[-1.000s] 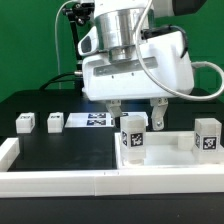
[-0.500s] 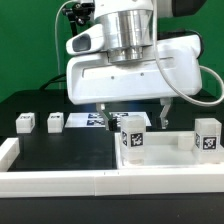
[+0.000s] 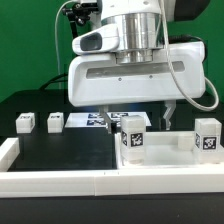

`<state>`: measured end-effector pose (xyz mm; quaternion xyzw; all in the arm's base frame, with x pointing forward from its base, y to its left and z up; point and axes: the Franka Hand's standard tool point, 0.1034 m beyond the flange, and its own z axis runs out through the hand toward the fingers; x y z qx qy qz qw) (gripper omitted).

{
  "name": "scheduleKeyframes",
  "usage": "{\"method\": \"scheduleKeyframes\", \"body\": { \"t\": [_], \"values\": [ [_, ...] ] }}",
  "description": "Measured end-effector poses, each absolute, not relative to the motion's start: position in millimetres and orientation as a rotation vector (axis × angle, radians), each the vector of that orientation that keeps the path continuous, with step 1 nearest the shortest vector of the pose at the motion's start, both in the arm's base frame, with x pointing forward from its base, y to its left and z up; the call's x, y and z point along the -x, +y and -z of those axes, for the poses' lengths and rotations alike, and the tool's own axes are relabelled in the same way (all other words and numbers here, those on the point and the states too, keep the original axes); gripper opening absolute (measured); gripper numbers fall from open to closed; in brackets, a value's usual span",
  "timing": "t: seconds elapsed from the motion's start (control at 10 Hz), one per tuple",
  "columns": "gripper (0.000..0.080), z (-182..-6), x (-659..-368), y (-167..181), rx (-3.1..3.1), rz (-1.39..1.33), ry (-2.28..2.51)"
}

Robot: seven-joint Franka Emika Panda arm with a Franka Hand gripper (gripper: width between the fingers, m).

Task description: Assemble square table

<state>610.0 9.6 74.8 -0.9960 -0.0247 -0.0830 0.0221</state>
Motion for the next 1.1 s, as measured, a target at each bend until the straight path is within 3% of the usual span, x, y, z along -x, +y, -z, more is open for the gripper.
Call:
{"method": "scheduleKeyframes", "body": {
  "t": [0.4, 0.5, 0.6, 1.1],
  "values": [
    [0.063, -75.0, -611.0, 7.6, 3.088, 0.283, -0.236],
    [0.0407, -75.0, -611.0, 7.5, 3.088, 0.283, -0.236],
    [0.0289, -74.9, -611.0, 7.4, 3.088, 0.283, -0.235],
    [0.029, -74.8, -611.0, 8.1, 3.085, 0.281, -0.126]
  ]
}}
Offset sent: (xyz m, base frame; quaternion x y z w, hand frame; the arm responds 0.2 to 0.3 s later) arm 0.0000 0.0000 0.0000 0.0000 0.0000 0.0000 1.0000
